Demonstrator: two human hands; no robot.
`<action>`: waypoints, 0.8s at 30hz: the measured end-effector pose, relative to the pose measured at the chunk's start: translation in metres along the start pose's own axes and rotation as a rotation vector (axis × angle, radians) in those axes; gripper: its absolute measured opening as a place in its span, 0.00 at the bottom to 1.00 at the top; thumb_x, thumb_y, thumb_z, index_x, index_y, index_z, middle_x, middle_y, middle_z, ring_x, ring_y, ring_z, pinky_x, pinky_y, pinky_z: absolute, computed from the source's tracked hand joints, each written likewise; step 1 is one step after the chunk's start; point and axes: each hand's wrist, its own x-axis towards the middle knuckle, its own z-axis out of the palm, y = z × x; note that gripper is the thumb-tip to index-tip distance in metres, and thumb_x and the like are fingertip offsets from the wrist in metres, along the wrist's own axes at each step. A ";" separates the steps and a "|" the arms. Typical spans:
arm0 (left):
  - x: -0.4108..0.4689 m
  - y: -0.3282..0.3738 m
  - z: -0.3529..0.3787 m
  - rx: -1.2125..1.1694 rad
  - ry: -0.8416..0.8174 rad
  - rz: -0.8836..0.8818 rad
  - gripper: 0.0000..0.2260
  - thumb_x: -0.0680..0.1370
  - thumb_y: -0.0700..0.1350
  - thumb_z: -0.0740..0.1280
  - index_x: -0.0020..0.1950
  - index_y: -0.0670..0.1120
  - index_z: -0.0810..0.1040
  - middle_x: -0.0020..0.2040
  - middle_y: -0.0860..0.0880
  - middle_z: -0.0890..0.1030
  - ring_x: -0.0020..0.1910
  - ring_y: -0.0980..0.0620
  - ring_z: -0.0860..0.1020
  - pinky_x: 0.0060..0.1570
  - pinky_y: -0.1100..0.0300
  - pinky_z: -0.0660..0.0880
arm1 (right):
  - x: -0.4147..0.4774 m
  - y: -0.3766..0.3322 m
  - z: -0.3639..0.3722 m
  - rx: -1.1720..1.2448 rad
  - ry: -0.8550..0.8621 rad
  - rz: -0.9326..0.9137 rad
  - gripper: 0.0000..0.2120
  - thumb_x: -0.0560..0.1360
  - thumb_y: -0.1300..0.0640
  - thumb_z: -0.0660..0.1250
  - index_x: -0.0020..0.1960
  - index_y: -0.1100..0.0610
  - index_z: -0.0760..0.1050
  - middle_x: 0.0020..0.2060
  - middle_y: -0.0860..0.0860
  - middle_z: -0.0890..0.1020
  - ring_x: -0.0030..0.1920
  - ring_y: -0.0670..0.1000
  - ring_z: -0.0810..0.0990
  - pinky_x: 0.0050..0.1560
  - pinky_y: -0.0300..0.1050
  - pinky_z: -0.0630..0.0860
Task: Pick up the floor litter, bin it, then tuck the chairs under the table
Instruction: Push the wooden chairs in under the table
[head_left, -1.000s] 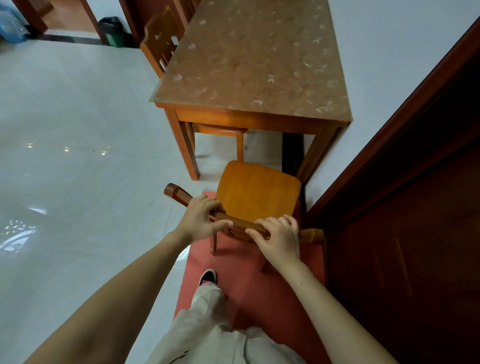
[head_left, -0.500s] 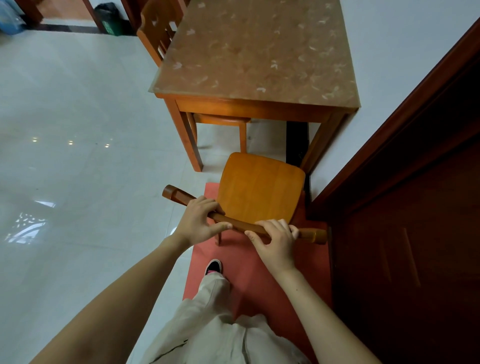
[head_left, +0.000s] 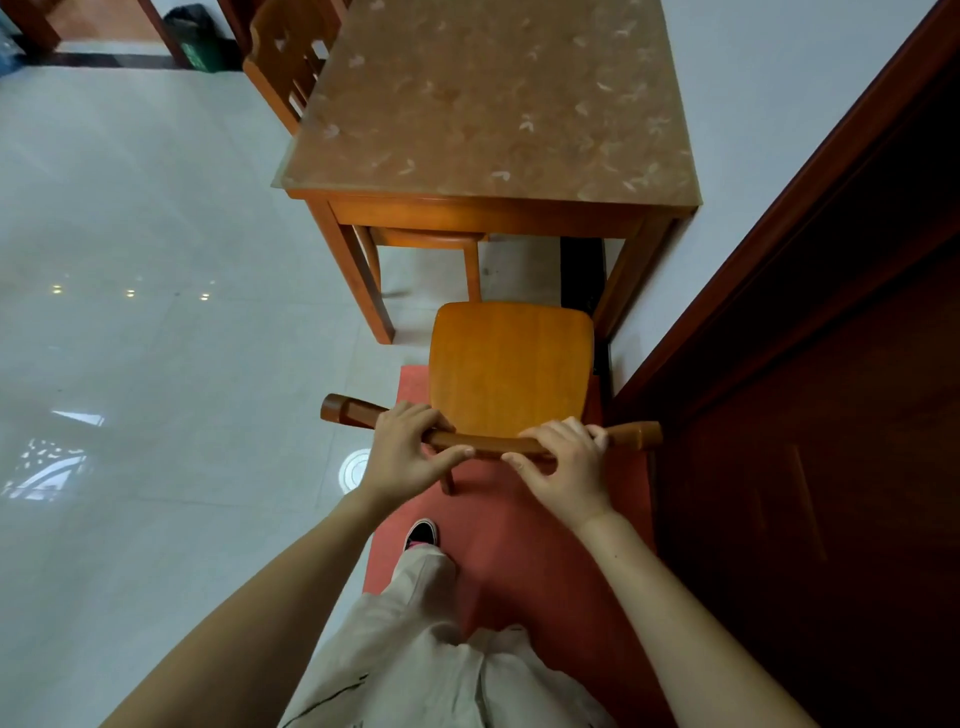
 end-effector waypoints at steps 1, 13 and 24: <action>0.005 0.009 0.008 0.009 0.004 0.002 0.19 0.68 0.68 0.70 0.38 0.53 0.77 0.33 0.59 0.73 0.38 0.57 0.69 0.39 0.57 0.63 | 0.002 0.010 -0.007 0.000 0.001 0.002 0.16 0.71 0.36 0.65 0.45 0.47 0.82 0.41 0.41 0.81 0.46 0.47 0.77 0.51 0.44 0.57; 0.005 0.049 0.052 0.067 0.032 -0.024 0.21 0.68 0.71 0.65 0.38 0.53 0.76 0.36 0.59 0.71 0.41 0.55 0.68 0.43 0.57 0.57 | -0.009 0.061 -0.031 0.032 0.042 -0.012 0.18 0.72 0.35 0.66 0.46 0.49 0.83 0.42 0.41 0.82 0.45 0.46 0.77 0.54 0.51 0.67; 0.021 0.009 0.030 0.085 -0.001 0.065 0.23 0.67 0.72 0.66 0.38 0.52 0.75 0.34 0.58 0.71 0.39 0.55 0.67 0.43 0.57 0.58 | -0.001 0.038 0.002 0.044 0.112 0.029 0.18 0.71 0.35 0.67 0.45 0.49 0.82 0.40 0.42 0.82 0.44 0.47 0.79 0.55 0.45 0.63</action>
